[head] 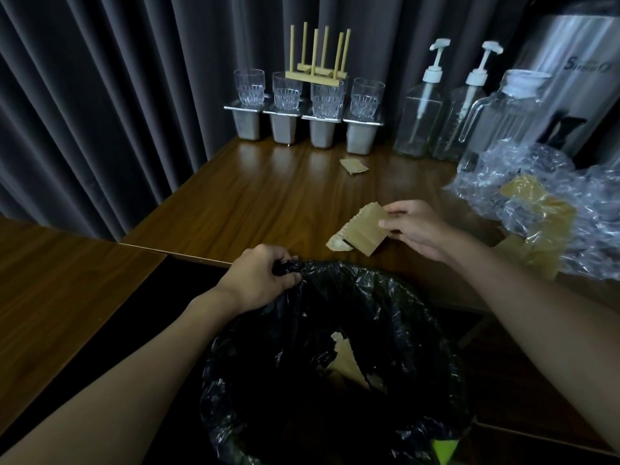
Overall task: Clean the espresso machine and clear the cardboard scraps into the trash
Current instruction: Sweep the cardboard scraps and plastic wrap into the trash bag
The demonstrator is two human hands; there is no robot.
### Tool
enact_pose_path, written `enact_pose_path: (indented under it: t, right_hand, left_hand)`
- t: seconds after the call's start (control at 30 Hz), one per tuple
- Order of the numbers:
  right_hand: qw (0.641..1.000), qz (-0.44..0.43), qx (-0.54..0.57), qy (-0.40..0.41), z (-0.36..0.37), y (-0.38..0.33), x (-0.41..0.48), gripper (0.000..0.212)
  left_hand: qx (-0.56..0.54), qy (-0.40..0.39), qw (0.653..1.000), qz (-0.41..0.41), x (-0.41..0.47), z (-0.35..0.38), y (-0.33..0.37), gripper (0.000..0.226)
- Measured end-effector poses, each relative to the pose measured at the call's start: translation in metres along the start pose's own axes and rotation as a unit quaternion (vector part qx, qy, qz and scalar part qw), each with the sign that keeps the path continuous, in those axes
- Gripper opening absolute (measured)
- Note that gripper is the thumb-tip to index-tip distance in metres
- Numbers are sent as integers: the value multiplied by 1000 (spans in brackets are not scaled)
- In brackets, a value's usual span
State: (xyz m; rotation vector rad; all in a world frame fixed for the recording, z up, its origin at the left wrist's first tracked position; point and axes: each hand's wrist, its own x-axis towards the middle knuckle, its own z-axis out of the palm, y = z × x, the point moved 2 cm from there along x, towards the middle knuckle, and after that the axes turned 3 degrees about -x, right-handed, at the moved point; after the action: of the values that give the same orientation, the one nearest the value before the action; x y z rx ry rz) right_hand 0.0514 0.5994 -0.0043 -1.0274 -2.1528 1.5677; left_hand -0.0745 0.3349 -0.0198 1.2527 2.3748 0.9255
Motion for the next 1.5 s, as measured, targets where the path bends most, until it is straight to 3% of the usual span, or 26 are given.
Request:
enact_pose_path:
  t: [0.23,0.33,0.37,0.47,0.57,0.73,0.83,1.07,1.23,1.5]
  right_hand:
    - [977,-21,138,-160,3,-31,-25,17]
    - [946,-20,66,-316,10,-38,-39,31]
    - [942,-25,30,-334,12,-35,-38,34]
    - [972,-69,-65,-215,17,-22,-14,33]
    - [986,-93,-110,-89,21,-4,17,49]
    - [947,-128,-294,16,26,10,64,62]
    - [937,-133,-319,55,28,2,97,65]
    - [912,-130,-381,75,29,-16,152,65]
    - [887,-128,-441,43,34,-13,177,65]
    - [864,-193,-463,26,39,-5,149,50]
  left_hand:
    - [19,-7,1000,-2,-1,-1,1,18]
    - [16,-2,1000,-12,-1,-2,2,15]
    - [5,-1,1000,-15,-2,-2,2,13]
    - [2,-4,1000,-17,-1,-2,2,13]
    - [28,5,999,-21,1,-3,3,17]
    - [40,-10,999,-32,7,-6,6,19]
    - [51,-23,998,-37,10,-9,9,18]
    - [67,-44,996,-48,13,-11,11,14]
    - [67,-38,996,-55,11,-11,11,15]
    - [62,-40,995,-63,11,-12,14,16]
